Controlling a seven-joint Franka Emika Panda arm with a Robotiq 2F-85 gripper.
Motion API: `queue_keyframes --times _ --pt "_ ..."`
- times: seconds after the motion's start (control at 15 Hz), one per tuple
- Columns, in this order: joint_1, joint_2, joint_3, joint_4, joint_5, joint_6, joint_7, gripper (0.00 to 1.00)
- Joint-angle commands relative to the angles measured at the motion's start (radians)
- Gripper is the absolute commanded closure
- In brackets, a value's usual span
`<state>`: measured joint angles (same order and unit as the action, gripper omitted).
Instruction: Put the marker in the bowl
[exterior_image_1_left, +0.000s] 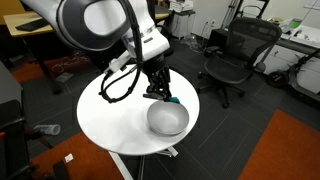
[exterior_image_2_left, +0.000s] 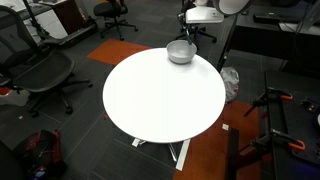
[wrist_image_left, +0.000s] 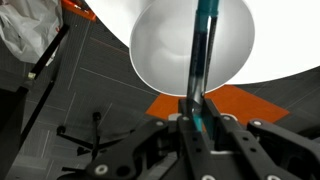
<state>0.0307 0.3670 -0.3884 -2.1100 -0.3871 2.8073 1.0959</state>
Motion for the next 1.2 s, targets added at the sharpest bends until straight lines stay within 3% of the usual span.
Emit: queue_keyframes --times 0.0,0.33,0.4,0.47,0.93,1.0,1.13 --pt "-0.05 0.029 0.042 -0.002 0.101 0.06 -0.086 0.95" --pt "-0.072 0.083 0.065 0.028 0.241 0.072 -0.184 0.95" --pt "-0.074 0.092 0.069 0.035 0.266 0.07 -0.2 0.57" --pt "-0.071 0.099 0.068 0.041 0.285 0.068 -0.212 0.56" --pt "-0.038 0.085 0.044 0.039 0.323 0.079 -0.241 0.05" --pt "-0.034 0.072 0.045 0.03 0.322 0.083 -0.242 0.01" --pt "-0.011 0.031 0.038 -0.003 0.309 0.093 -0.242 0.0"
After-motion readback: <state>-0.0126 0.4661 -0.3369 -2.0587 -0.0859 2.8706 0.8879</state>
